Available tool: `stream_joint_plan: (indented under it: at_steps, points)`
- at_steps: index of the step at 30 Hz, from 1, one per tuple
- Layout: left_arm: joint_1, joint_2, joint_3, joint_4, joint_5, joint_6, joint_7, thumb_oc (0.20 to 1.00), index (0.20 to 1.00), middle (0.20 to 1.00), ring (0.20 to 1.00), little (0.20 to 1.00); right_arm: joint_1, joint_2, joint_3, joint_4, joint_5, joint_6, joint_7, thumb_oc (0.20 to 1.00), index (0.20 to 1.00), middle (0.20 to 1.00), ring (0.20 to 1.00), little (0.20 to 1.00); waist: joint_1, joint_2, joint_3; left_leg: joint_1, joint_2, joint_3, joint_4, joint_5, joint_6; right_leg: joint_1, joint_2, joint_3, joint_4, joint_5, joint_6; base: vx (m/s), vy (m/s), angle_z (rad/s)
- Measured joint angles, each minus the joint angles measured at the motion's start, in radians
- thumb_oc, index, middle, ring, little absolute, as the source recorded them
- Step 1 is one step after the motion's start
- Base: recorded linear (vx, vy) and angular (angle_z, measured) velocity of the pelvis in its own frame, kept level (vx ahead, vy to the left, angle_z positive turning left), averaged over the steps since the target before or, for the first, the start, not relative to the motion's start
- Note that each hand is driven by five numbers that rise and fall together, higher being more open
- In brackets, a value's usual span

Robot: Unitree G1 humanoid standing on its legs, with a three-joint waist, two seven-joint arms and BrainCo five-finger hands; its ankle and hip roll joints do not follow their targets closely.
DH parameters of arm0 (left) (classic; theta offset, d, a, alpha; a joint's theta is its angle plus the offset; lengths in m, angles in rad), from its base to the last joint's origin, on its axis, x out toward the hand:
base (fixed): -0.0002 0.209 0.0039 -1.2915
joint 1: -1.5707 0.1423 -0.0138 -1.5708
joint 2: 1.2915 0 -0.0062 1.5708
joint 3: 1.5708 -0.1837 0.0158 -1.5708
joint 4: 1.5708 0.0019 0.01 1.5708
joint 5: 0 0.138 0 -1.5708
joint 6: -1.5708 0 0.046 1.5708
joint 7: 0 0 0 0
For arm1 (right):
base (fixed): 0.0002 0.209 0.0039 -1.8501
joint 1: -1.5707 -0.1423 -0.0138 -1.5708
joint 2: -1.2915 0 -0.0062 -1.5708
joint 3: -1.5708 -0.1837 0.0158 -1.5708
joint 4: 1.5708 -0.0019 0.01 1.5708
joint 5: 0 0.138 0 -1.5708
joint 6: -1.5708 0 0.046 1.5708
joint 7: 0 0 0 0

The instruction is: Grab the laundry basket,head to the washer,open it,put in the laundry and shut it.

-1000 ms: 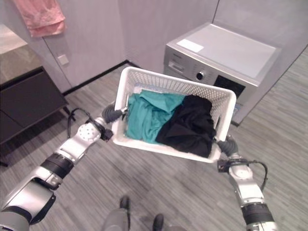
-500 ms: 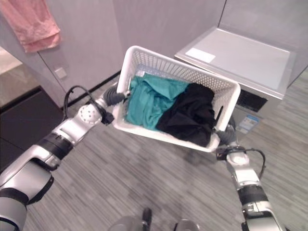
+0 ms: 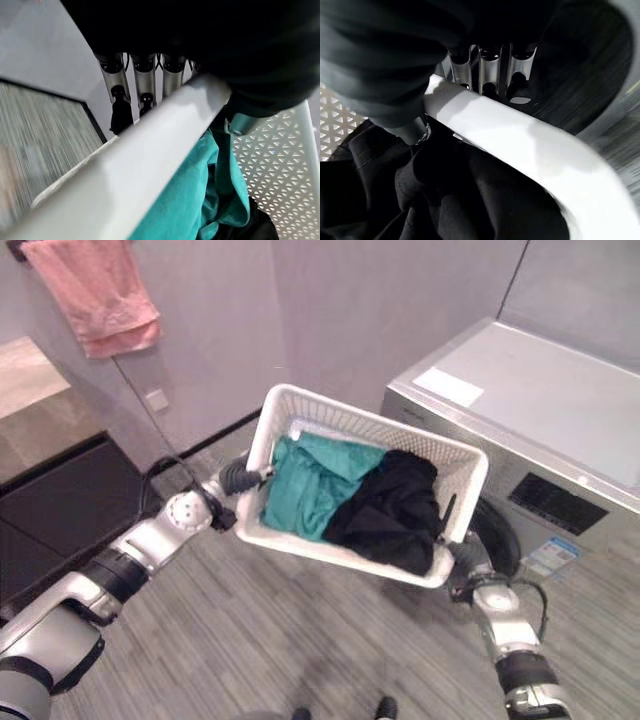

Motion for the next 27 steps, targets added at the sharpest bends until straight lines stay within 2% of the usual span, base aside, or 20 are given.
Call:
stream_joint_plan:
  at_steps: [4,7,14,19,21,27]
  points:
    - [0.005,0.000,0.000,-0.009,0.019,-0.001,-0.013,0.200,0.200,0.200,0.200,0.200,0.041,0.010,0.001,0.004,0.000,-0.008,0.037,0.200,0.200,0.200,0.200,0.200,-0.035,-0.004,-0.003,0.000,0.022,-0.002,-0.010,-0.006,-0.011,-0.002,0.022,-0.002,0.000,-0.006,-0.009,0.01,-0.053,0.00]
    - [0.010,-0.002,0.000,-0.010,0.033,-0.002,-0.019,0.200,0.200,0.200,0.200,0.200,0.047,0.023,0.002,0.020,0.000,-0.008,0.044,0.200,0.200,0.200,0.200,0.200,-0.040,-0.006,-0.004,0.001,0.026,-0.004,-0.025,-0.008,-0.014,-0.003,0.026,-0.003,0.000,-0.009,-0.014,0.02,-0.041,0.01]
    - [0.136,0.015,0.047,-0.008,0.064,0.003,-0.020,0.200,0.200,0.200,0.200,0.200,0.083,0.152,0.080,0.147,0.001,0.000,0.081,0.200,0.200,0.200,0.200,0.200,-0.010,-0.077,-0.047,-0.034,0.034,-0.010,-0.025,0.004,-0.031,-0.039,0.031,-0.010,-0.001,-0.012,-0.021,0.02,-0.031,0.04]
    - [0.247,0.015,0.097,-0.024,0.064,0.003,-0.021,0.200,0.200,0.200,0.200,0.200,0.136,0.191,0.096,0.139,0.001,0.005,0.077,0.200,0.200,0.200,0.200,0.200,0.013,-0.084,-0.053,-0.054,0.032,-0.018,-0.022,0.006,-0.032,-0.054,0.029,-0.018,-0.001,-0.010,-0.021,0.00,-0.005,0.03]
    - [0.329,0.017,0.184,-0.076,0.065,0.002,-0.021,0.200,0.200,0.200,0.200,0.200,0.182,0.196,0.097,0.071,0.001,0.006,0.081,0.200,0.200,0.200,0.200,0.200,0.014,-0.084,-0.053,-0.059,0.033,-0.017,-0.025,0.008,-0.033,-0.063,0.030,-0.018,-0.001,-0.010,-0.021,0.00,0.000,0.00]
    - [0.386,0.023,0.200,-0.090,0.065,0.001,-0.025,0.200,0.200,0.200,0.200,0.200,0.242,0.205,0.111,0.031,0.001,0.004,0.082,0.200,0.200,0.200,0.200,0.200,0.016,-0.084,-0.053,-0.063,0.031,-0.017,-0.030,0.008,-0.033,-0.067,0.028,-0.018,-0.001,-0.009,-0.021,0.00,0.000,0.00]
